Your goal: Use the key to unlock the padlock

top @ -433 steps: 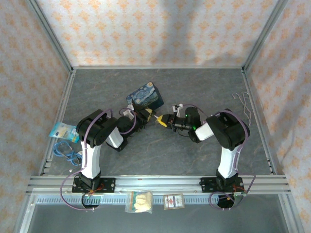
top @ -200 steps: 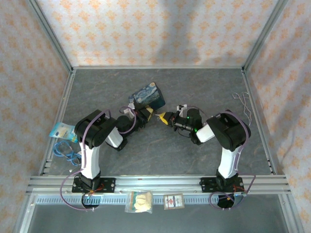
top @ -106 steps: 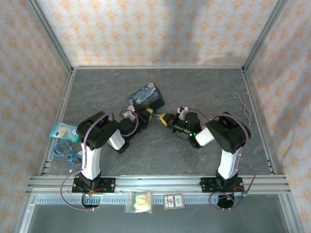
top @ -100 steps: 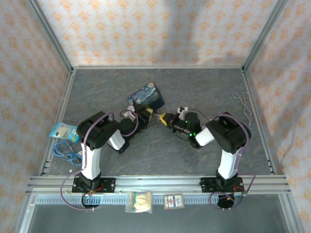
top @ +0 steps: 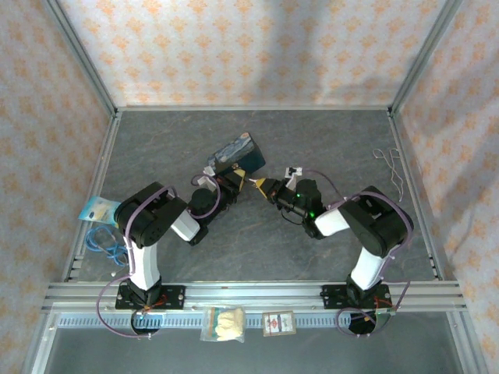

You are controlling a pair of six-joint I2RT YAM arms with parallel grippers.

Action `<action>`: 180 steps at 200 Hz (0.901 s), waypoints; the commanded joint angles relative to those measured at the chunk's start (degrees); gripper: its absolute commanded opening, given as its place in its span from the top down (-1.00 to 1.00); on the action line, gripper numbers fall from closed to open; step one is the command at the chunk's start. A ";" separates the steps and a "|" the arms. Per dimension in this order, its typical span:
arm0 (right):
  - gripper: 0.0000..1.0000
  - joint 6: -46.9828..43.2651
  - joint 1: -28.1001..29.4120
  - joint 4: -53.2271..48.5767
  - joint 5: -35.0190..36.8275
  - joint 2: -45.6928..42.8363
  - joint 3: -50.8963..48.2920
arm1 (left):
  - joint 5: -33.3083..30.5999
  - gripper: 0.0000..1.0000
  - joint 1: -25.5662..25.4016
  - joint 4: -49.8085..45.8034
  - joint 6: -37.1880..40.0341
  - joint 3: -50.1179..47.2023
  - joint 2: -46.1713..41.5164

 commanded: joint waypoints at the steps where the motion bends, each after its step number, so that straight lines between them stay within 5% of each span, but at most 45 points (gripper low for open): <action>1: 1.00 -5.13 1.44 -1.74 1.19 -1.60 1.23 | 3.60 1.00 -2.64 1.57 0.35 2.60 -2.31; 50: 1.00 -11.73 1.54 -6.92 1.94 -4.82 2.28 | 2.57 1.00 -3.19 -0.44 0.45 2.14 -2.15; 134: 1.00 0.46 2.93 3.11 1.77 -0.80 0.08 | -2.96 1.00 -4.37 2.36 -1.81 2.88 -0.04; 180: 1.00 1.46 2.94 5.38 -0.29 1.26 1.09 | -0.96 1.00 -5.01 4.72 -2.38 3.63 3.10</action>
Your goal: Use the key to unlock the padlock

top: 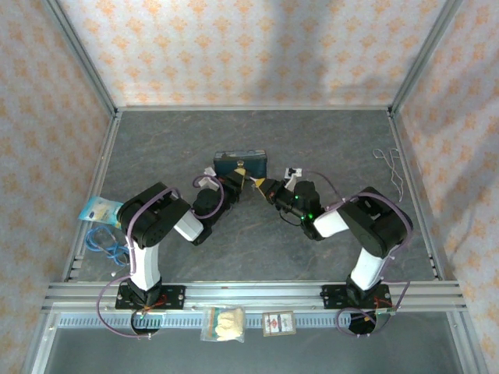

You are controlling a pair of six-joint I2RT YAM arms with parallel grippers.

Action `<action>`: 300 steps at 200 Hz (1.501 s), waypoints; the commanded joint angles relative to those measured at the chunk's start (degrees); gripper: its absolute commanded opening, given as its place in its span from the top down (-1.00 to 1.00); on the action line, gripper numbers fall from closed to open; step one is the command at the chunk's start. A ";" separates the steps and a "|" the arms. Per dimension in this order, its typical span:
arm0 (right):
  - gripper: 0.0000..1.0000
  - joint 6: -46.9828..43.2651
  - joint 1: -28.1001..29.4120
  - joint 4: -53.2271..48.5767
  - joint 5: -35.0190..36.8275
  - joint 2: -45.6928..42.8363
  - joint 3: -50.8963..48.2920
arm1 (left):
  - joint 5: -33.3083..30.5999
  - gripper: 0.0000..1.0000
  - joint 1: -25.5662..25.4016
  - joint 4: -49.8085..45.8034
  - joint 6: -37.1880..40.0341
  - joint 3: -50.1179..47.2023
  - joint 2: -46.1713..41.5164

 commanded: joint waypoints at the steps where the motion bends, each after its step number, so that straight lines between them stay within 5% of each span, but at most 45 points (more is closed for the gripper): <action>1: 1.00 0.76 1.49 4.51 -3.54 0.85 1.29 | 6.01 1.00 -2.90 5.75 -1.41 1.92 1.64; 157: 1.00 -16.79 -1.39 -13.52 -10.46 0.39 9.55 | 22.15 1.00 -2.86 4.92 3.56 -1.94 0.86; 300: 1.00 -12.63 -5.45 -10.00 -18.43 1.63 8.91 | 33.45 1.00 0.58 10.51 10.54 -2.54 2.83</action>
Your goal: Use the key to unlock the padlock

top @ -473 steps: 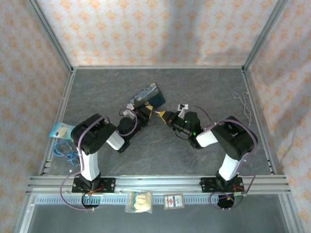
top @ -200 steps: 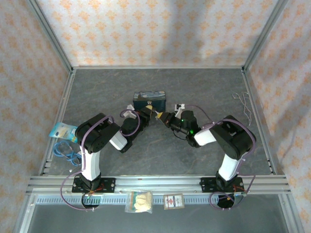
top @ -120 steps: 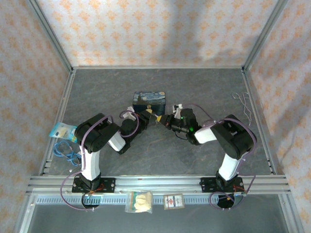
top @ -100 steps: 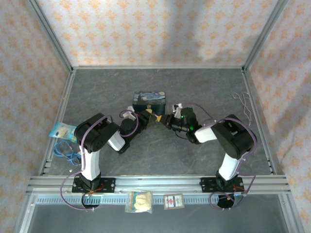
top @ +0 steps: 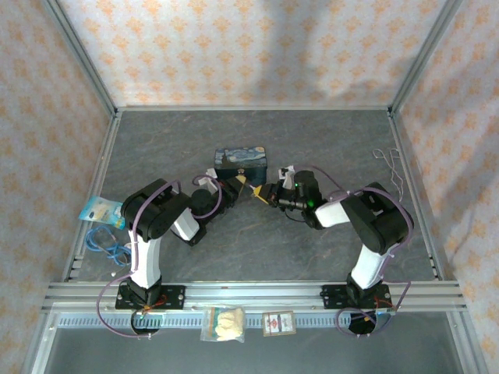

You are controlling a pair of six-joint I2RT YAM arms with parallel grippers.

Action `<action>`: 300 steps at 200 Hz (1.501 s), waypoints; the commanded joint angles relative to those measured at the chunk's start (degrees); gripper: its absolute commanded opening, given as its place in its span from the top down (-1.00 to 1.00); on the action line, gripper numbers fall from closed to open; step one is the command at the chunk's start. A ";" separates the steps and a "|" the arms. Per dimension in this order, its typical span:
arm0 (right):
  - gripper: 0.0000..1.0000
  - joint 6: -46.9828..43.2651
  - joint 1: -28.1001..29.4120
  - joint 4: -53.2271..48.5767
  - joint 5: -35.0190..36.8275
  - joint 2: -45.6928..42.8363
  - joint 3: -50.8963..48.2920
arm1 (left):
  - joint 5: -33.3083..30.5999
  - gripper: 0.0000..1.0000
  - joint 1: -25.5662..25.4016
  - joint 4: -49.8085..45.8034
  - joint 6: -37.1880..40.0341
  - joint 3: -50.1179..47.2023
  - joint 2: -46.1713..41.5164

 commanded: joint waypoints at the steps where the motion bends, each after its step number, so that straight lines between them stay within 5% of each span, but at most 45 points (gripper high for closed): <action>1: 1.00 -1.62 -0.14 7.41 0.13 1.00 3.40 | 18.55 1.00 -3.67 7.40 2.61 -0.15 -0.62; 112: 1.00 -8.30 -2.16 0.55 -3.09 0.71 7.57 | 22.69 1.00 -3.34 3.70 6.06 -0.08 -1.39; 242: 1.00 -2.60 -0.42 9.32 -3.08 2.92 10.44 | 22.43 1.00 -6.69 2.84 7.31 1.50 -1.31; 300: 1.00 -6.15 -0.10 4.18 -2.22 1.43 9.84 | 19.60 1.00 -6.28 2.76 6.77 1.20 -1.61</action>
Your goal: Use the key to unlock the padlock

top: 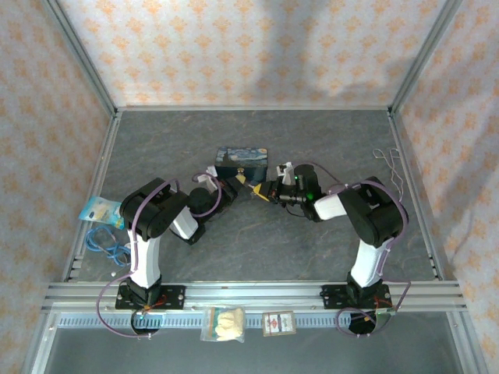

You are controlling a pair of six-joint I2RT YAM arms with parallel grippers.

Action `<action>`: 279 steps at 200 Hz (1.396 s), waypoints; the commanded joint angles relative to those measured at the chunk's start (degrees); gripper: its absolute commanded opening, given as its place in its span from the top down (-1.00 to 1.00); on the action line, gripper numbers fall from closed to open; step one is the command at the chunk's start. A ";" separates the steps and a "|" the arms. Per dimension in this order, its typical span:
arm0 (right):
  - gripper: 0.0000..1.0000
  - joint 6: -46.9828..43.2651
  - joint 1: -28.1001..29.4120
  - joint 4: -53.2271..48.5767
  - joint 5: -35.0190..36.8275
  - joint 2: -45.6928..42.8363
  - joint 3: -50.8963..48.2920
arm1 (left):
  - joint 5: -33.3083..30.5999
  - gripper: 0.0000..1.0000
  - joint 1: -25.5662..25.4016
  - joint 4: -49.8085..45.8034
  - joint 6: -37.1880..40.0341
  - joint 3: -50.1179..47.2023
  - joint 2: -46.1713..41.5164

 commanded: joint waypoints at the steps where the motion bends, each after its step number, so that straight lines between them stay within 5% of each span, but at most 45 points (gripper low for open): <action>1: 1.00 -2.63 2.33 7.87 3.56 -2.39 5.08 | 17.07 1.00 -7.50 3.02 0.10 0.90 -1.57; 28: 1.00 -4.40 1.47 6.05 3.79 -4.93 3.25 | 15.31 1.00 -5.99 2.86 -1.75 0.62 -1.78; 54: 0.73 -5.16 1.00 5.66 4.29 -6.36 2.30 | 14.18 1.00 -5.66 -0.30 -1.08 0.96 -3.09; 88: 0.63 -3.77 1.06 8.80 3.21 -5.41 2.06 | 13.65 1.00 -5.66 -1.59 -1.26 0.79 -3.64; 128: 1.00 -2.47 1.11 10.62 2.64 -4.55 1.32 | 12.66 1.00 -5.66 -1.40 -1.73 -0.08 -3.79; 169: 1.00 -2.67 1.12 9.78 3.64 -5.60 -0.73 | 9.70 1.00 -5.30 -3.10 -1.57 -0.42 -3.83; 237: 1.00 -5.13 0.38 3.65 6.07 -10.63 -5.34 | -8.86 1.00 -3.42 -6.49 0.14 1.58 -3.11; 279: 1.00 -9.44 0.12 -4.00 9.58 -16.18 -7.14 | -10.60 1.00 -3.96 -9.43 1.34 7.78 0.95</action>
